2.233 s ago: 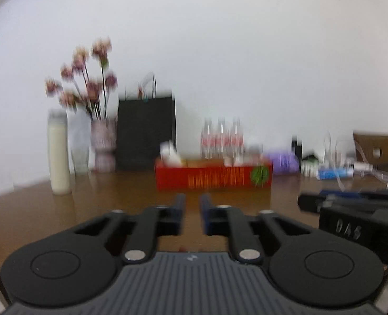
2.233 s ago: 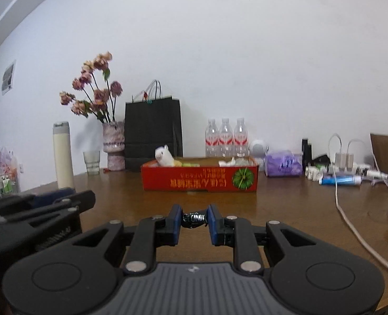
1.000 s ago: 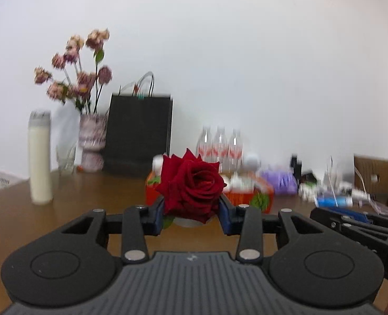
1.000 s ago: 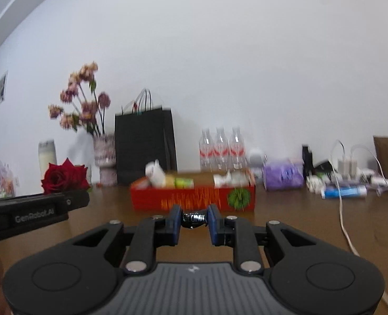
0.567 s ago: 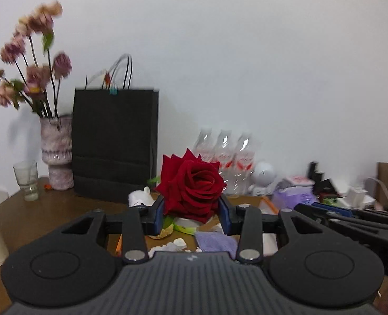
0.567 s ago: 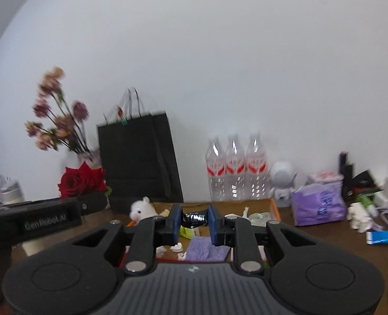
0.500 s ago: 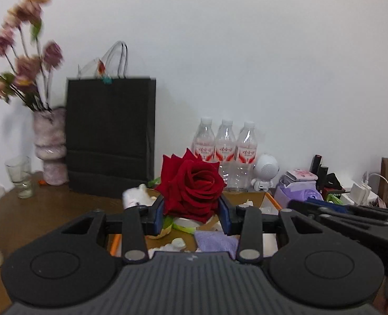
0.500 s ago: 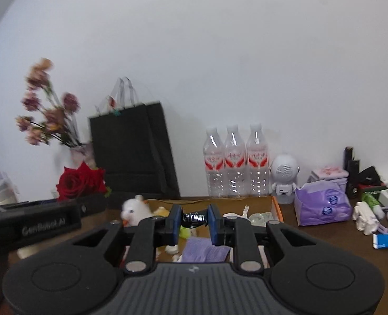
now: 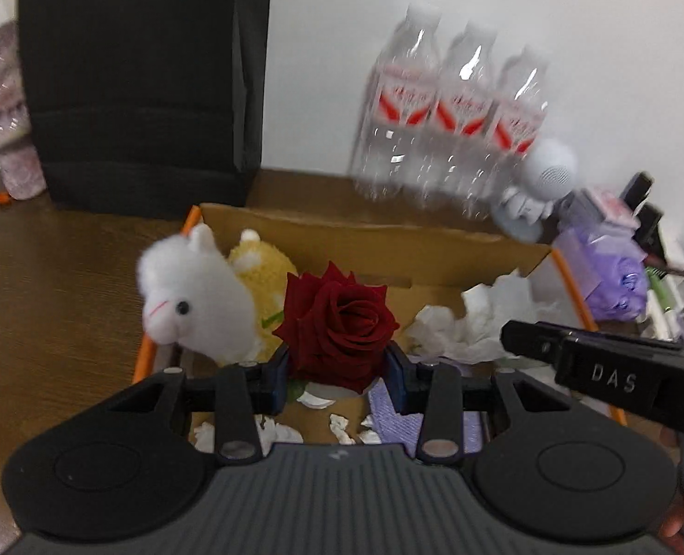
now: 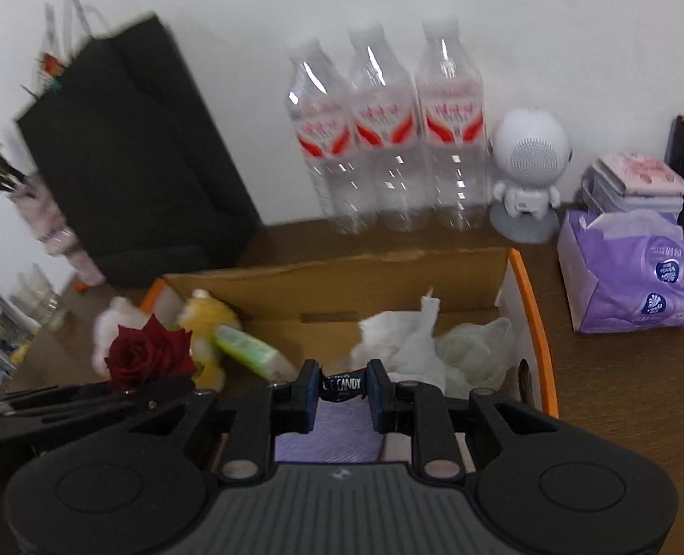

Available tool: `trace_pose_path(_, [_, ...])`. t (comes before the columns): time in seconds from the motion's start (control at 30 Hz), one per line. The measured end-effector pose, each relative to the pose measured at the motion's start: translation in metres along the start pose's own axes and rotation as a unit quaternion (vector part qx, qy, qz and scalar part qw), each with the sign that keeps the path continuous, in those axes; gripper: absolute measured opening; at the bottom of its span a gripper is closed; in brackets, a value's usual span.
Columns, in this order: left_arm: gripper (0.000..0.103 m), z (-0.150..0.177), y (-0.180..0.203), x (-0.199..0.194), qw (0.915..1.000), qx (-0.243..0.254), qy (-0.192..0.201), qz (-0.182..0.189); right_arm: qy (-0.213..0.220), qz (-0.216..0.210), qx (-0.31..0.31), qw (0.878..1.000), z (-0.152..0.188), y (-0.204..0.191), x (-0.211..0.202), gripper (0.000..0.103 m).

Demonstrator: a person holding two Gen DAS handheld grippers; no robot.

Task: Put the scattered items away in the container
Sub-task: 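Lift the rose and hair tie and carry both over the box, then open both tools to drop the rose and hair tie into the box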

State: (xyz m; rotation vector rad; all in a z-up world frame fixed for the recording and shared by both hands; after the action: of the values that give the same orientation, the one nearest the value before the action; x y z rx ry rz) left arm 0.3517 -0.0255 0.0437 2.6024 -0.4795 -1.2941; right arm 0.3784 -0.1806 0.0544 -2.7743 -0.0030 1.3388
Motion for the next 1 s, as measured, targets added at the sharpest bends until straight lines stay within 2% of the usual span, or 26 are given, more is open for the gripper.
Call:
trace_pose_path(0.2, [0.041, 0.001, -0.001, 0.040, 0.9976, 0.026, -0.064, -0.010, -0.060, 0.024, 0.000, 0.998, -0.014, 0.004, 0.040, 0.021])
trace_pose_path(0.3, [0.041, 0.004, -0.005, 0.058, 0.9952, 0.032, -0.091, -0.019, -0.094, 0.030, -0.018, 0.995, -0.009, -0.001, 0.062, 0.022])
trace_pose_path(0.47, [0.041, 0.007, -0.014, 0.081, 0.9933, 0.011, -0.114, -0.013, -0.137, 0.056, -0.035, 0.988, 0.004, -0.007, 0.094, 0.025])
trace_pose_path(0.57, [0.044, 0.007, -0.018, 0.086, 0.9934, 0.001, -0.114, -0.012, -0.140, 0.056, -0.034, 0.988, 0.005, -0.007, 0.097, 0.027])
trace_pose_path(0.6, [0.044, 0.007, -0.018, 0.085, 0.9934, -0.003, -0.114, -0.009, -0.145, 0.057, -0.036, 0.987, 0.006, -0.007, 0.097, 0.037])
trace_pose_path(0.63, [0.048, 0.006, -0.017, 0.083, 0.9931, -0.006, -0.117, -0.008, -0.153, 0.060, -0.036, 0.986, 0.007, -0.006, 0.096, 0.052])
trace_pose_path(0.77, [0.058, -0.006, -0.009, 0.061, 0.9945, -0.012, -0.104, 0.003, -0.158, 0.057, -0.021, 0.985, 0.004, 0.002, 0.078, 0.059])
trace_pose_path(0.83, [0.070, -0.013, -0.003, 0.044, 0.9959, -0.009, -0.090, -0.003, -0.155, 0.059, -0.016, 0.986, -0.001, 0.007, 0.064, 0.071])
trace_pose_path(0.9, [0.080, -0.021, 0.004, 0.022, 0.9968, -0.006, -0.079, -0.005, -0.150, 0.063, -0.011, 0.987, -0.007, 0.011, 0.048, 0.075])
trace_pose_path(1.0, [0.090, -0.029, 0.017, -0.012, 0.9974, -0.001, -0.072, -0.010, -0.144, 0.068, -0.011, 0.987, -0.013, 0.015, 0.016, 0.078])
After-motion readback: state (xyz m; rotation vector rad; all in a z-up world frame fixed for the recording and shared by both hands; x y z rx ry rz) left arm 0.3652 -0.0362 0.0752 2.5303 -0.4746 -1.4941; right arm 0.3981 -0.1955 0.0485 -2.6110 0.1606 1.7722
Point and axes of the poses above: each gripper's, at about its wrist camera, not at the fingertips, and x roughly the way its jaws point, y to its right, z to its underside, the point moved 7 cm from there along x, roughly the way its jaws point, and after that the axes turned 15 degrees about z, right-handed, at the moved point
